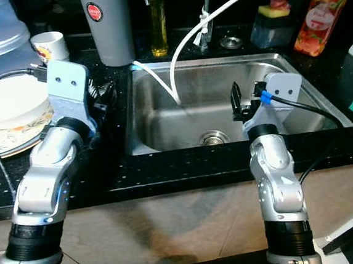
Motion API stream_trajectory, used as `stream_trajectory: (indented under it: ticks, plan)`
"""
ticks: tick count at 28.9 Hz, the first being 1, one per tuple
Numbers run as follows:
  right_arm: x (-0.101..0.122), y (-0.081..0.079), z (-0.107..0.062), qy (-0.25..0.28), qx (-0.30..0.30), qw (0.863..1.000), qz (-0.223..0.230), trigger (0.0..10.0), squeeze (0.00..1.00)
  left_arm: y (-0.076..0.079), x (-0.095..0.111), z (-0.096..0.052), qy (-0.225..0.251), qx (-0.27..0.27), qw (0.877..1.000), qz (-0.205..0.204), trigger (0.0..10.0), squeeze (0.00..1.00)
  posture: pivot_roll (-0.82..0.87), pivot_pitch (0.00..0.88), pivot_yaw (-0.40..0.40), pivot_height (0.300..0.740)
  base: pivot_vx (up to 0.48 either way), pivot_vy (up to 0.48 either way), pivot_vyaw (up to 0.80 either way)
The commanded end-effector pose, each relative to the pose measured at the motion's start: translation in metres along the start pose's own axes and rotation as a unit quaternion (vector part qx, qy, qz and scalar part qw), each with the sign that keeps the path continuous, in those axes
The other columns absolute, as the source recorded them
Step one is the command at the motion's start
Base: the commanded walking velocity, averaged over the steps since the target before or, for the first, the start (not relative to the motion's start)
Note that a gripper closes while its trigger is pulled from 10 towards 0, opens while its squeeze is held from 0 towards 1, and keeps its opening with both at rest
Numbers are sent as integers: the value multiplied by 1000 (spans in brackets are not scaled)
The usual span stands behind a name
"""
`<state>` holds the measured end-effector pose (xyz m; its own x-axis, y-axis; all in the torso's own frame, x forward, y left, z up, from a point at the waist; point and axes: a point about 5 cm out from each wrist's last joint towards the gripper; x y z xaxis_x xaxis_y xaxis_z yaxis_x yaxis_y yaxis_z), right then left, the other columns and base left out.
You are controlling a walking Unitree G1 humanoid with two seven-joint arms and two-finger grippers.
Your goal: Kitchen organization
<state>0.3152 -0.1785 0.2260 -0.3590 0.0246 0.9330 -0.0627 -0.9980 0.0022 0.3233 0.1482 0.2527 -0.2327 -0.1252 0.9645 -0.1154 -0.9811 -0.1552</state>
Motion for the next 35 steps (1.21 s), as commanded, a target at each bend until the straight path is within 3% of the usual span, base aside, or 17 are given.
stream_trajectory:
  ticks: [1,13,17,20,23,25,27,29,30,32,35]
  plan:
    - [-3,1,-1,-7,-2,1000,-2,10000,0,2,-1,0,0,-5,1000,-5,10000,0,62,39,-47,740,0,0,0]
    - [-3,2,-2,-8,-2,1000,-4,10000,0,4,-3,0,-24,-27,999,3,10000,0,58,43,-46,740,0,0,0]
    - [-1,1,-2,-1,4,1000,-20,10000,0,1,14,-9,-44,-135,989,45,10000,0,70,46,-44,740,0,0,0]
    - [5,-1,1,14,13,999,-36,10000,0,-18,31,-29,-71,-214,970,87,10000,0,101,55,-39,740,0,0,0]
    - [11,-4,3,23,23,999,-39,10000,0,-29,36,-37,-83,-222,964,116,10000,0,107,57,-37,740,0,0,0]
    - [14,-5,3,27,29,999,-35,10000,0,-37,38,-38,-90,-206,968,114,10000,0,107,57,-37,740,0,0,0]
    - [18,-10,5,34,44,998,-21,10000,0,-59,38,-30,-106,-99,988,48,10000,0,127,60,-41,740,0,0,0]
    - [19,-13,7,35,52,998,-10,10000,0,-63,28,-23,-117,-22,993,-25,10000,0,129,61,-49,740,0,0,0]
    - [18,-16,9,34,55,998,-8,10000,0,-54,21,-20,-115,-8,991,-63,10000,0,129,61,-49,740,0,0,0]
    - [18,-18,10,35,58,998,-8,10000,0,-47,17,-20,-118,-13,990,-78,10000,0,124,58,-52,740,0,0,0]
    - [21,-28,15,42,71,997,1,10000,0,-16,-2,-14,-143,-27,985,-90,10000,0,113,53,-54,740,0,0,0]
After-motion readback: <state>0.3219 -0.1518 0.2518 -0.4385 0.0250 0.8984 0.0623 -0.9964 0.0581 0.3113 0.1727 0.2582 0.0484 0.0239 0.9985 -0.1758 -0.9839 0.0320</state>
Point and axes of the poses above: a point about 5 cm out from each wrist's last joint towards the gripper, its own z axis pointing out of the wrist towards the gripper, its own x axis along the axis of the wrist's last joint, y = z × x, and after that the axes turned 6 degrees about -z, right-handed
